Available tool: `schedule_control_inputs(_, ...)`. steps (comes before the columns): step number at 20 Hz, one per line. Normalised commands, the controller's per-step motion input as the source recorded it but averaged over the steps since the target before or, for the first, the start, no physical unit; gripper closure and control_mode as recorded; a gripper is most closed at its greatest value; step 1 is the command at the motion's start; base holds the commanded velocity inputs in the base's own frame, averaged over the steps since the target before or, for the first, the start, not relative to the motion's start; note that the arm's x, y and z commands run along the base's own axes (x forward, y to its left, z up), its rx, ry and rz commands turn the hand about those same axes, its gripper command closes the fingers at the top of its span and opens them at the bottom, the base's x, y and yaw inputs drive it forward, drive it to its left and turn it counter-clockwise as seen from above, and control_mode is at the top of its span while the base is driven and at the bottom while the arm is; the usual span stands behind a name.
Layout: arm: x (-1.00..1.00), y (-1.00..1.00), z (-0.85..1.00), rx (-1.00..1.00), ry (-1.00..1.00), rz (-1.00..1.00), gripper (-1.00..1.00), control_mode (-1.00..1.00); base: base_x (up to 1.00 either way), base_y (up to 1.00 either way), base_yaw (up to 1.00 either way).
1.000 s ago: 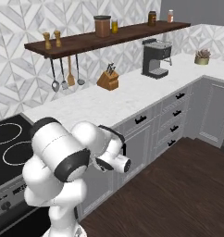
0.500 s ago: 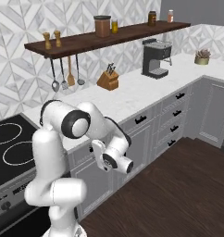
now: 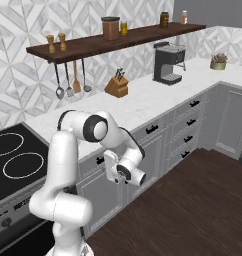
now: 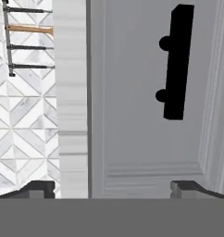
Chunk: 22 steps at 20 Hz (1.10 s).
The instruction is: Take a straw from the drawer in front and place it inside the glass cup on the dining counter.
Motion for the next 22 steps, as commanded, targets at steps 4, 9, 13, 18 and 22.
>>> schedule_control_inputs(4, 0.49, 0.46, -0.16, 0.00, 0.13, 0.00, -1.00, -1.00, 0.00, 0.00, 0.00)
schedule_control_inputs(9, 0.44, 0.15, -0.21, 0.00, 0.09, 0.00, -1.00, -1.00, 0.00, 0.00, 0.00)
schedule_control_inputs(13, 0.35, -0.01, -0.23, 0.01, 0.01, 0.00, -1.00, -1.00, 0.00, 0.00, 0.00)
schedule_control_inputs(18, 0.44, 0.00, -0.24, 0.01, 0.02, 0.00, -1.00, -1.00, 0.00, 0.00, 0.00)
schedule_control_inputs(22, 0.47, 0.00, -0.30, 0.01, 0.00, 0.00, -1.00, -1.00, 0.00, 0.00, 0.00)
